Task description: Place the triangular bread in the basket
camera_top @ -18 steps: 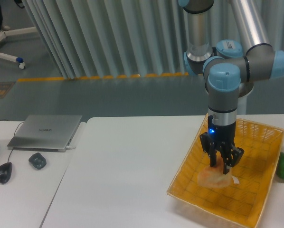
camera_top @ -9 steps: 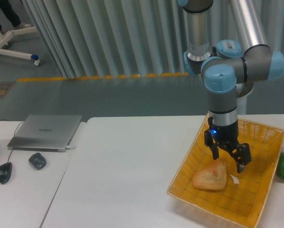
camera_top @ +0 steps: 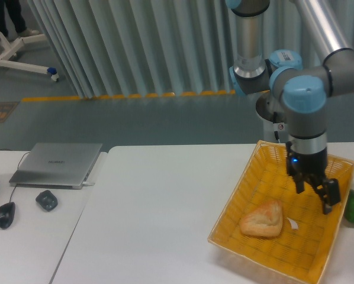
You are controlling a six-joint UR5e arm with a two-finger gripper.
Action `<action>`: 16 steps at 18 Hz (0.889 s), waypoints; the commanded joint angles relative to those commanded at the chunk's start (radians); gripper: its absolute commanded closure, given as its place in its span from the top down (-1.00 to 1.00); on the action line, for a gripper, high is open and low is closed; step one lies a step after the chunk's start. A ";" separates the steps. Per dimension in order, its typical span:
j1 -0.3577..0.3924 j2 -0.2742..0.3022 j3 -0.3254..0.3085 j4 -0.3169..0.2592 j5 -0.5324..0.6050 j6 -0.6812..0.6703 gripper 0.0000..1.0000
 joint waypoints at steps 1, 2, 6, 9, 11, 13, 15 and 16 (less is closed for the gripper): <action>0.024 0.000 0.021 -0.040 0.000 0.067 1.00; 0.044 -0.002 0.034 -0.066 0.000 0.121 1.00; 0.112 0.003 0.043 -0.109 -0.002 0.295 1.00; 0.138 0.002 0.045 -0.134 -0.008 0.362 1.00; 0.141 0.002 0.051 -0.153 -0.014 0.388 1.00; 0.150 0.000 0.064 -0.189 -0.020 0.411 1.00; 0.149 -0.002 0.074 -0.219 -0.028 0.428 1.00; 0.147 -0.002 0.074 -0.224 -0.031 0.428 1.00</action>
